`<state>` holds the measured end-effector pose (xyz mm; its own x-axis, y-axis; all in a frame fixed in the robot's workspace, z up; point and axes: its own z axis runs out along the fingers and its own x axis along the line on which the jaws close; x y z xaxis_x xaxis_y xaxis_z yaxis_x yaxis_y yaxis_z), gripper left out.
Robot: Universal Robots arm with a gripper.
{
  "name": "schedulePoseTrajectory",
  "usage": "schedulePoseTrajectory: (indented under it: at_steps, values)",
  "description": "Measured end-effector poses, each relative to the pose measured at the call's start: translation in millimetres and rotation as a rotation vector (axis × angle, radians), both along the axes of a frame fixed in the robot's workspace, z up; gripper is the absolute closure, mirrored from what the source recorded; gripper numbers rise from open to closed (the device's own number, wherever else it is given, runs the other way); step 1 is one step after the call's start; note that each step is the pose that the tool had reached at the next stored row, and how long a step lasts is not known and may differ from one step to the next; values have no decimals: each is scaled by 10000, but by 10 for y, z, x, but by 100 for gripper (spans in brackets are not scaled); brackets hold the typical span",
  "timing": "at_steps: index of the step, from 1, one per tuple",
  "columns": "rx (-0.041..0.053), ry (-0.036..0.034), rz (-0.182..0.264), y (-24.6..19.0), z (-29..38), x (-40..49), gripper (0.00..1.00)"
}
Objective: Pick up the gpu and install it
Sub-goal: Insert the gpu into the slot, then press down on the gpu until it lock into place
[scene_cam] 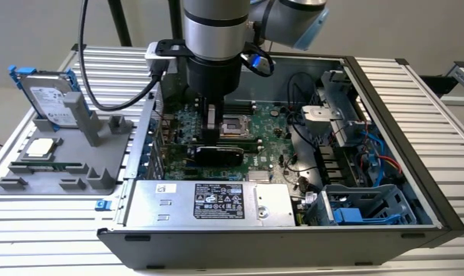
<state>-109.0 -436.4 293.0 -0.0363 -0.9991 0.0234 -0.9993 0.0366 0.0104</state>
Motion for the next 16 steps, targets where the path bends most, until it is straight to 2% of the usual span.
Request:
schedulePoseTrajectory:
  at_steps: [16]
  values:
    - [-97, 1, 0, 0, 1, 0, 100]
